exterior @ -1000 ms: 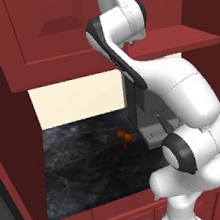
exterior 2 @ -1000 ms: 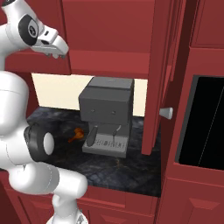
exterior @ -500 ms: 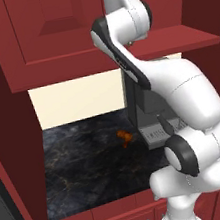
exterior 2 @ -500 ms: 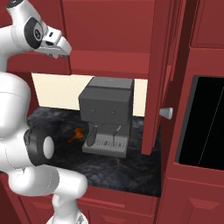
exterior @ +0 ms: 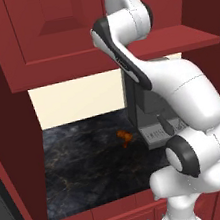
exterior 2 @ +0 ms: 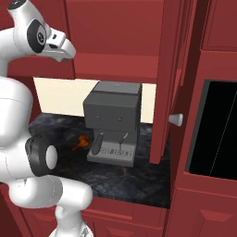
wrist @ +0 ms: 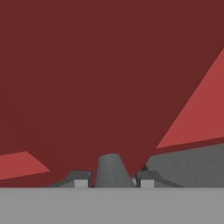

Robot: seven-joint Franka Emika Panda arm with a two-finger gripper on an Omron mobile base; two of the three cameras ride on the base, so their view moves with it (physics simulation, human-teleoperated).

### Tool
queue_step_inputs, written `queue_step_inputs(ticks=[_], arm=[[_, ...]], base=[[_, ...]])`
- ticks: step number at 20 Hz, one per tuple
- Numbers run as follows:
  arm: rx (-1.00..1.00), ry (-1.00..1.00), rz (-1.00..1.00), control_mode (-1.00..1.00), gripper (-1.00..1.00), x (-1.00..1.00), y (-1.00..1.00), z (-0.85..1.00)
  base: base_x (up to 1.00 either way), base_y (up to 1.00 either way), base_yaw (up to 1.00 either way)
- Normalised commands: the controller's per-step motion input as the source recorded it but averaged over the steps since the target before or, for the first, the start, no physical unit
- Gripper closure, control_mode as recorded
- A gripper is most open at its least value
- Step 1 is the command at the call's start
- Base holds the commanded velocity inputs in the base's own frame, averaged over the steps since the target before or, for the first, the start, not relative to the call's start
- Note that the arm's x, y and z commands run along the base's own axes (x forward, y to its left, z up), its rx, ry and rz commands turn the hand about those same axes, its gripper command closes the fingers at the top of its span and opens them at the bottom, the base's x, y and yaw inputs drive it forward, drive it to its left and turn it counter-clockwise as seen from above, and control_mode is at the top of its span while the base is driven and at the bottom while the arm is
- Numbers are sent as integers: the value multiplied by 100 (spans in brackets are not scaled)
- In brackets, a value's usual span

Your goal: Retrieve the tupperware from the cabinet, then place the raw meat into the tupperware to avoid contamination.

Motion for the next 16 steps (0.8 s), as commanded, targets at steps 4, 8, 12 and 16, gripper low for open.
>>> queue_step_inputs(ticks=[4,8,12,16], arm=[[0,0,0,-100,100,1,0,-2],[-1,-7,-3,-100,100,-37,12,0],[-1,-4,-4,-100,100,-50,22,-1],[-2,0,-4,-100,100,-40,41,-16]], base=[[0,0,0],[0,0,0],[0,0,0],[0,0,0]])
